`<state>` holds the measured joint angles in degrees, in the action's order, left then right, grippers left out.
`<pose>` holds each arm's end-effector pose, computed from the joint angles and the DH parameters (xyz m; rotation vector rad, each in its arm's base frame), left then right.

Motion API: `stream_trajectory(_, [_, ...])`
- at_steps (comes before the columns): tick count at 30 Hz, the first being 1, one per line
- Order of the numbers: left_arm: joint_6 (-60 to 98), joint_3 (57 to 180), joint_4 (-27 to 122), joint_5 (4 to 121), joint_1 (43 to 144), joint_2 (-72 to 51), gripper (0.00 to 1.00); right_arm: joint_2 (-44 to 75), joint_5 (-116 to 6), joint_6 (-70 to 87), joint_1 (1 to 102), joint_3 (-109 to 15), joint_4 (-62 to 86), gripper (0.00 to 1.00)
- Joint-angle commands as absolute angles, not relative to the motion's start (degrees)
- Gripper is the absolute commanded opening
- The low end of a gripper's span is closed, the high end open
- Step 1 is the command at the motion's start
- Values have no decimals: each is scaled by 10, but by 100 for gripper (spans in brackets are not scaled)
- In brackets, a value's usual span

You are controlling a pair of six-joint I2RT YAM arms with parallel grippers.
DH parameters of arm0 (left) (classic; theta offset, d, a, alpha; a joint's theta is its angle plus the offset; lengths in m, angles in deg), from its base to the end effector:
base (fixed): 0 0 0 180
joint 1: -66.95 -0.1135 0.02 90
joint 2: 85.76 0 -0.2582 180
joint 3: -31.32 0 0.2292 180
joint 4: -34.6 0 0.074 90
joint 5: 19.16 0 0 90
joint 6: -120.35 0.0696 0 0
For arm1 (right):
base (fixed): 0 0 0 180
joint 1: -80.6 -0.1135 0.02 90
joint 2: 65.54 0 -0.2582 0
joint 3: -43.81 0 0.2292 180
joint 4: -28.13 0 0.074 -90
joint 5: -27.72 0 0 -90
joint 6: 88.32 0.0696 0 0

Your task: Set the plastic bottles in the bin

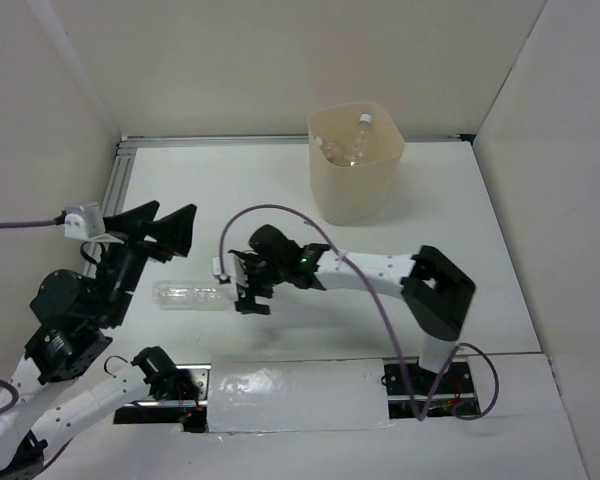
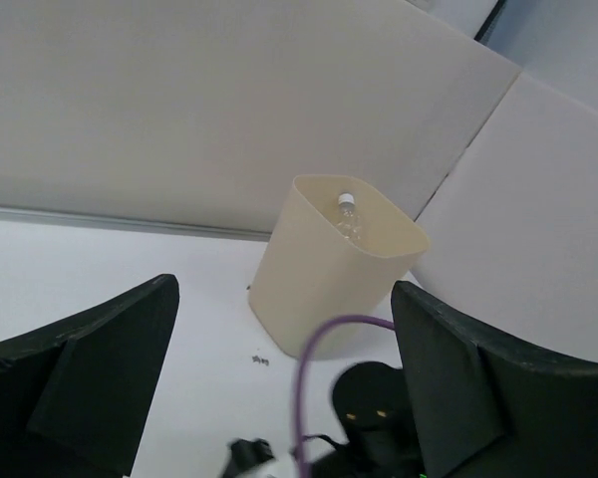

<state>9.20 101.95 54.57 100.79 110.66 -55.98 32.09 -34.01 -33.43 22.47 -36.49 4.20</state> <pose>0.0925 -0.0404 0.4395 -0.2218 1.2654 -0.6619 0.1699 0.3357 0.2119 -1.8443 1.3833 0.7723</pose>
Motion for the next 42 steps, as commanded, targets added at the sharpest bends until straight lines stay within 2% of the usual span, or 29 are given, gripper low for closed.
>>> stream_trajectory(1, [64,1005,617,1009,1109,-595,100,406,-410,-214,203,-481,141,96])
stream_trajectory(4, [59,999,641,992,1109,-619,100,498,-410,-207,192,-585,101,96])
stream_trajectory(10, [59,999,661,972,1109,-636,100,635,-420,-192,164,-703,76,96])
stream_trajectory(12, [59,999,661,972,1109,-636,100,653,-425,-211,154,-703,71,96])
stream_trajectory(15, [54,999,666,967,1109,-641,100,666,-415,-239,149,-703,65,90])
stream_trajectory(18, [54,999,666,961,1109,-648,100,642,-394,-264,159,-685,57,61])
stream_trajectory(19, [60,1006,660,952,1109,-648,100,630,-385,-264,166,-678,51,44])
stream_trajectory(21, [68,1006,641,927,1109,-664,100,603,-367,-271,180,-678,39,33])
stream_trajectory(23, [80,1006,602,907,1109,-676,100,560,-348,-265,213,-703,27,27])
stream_trajectory(28, [98,994,547,797,1109,-689,100,484,-335,-228,311,-790,2,25])
stream_trajectory(35, [76,953,527,753,1109,-660,100,415,-340,-173,444,-887,26,24])
stream_trajectory(40, [71,903,509,753,1109,-631,100,398,-355,-119,570,-898,27,27])
stream_trajectory(42, [65,896,521,753,1109,-611,100,392,-315,-113,611,-883,16,33])
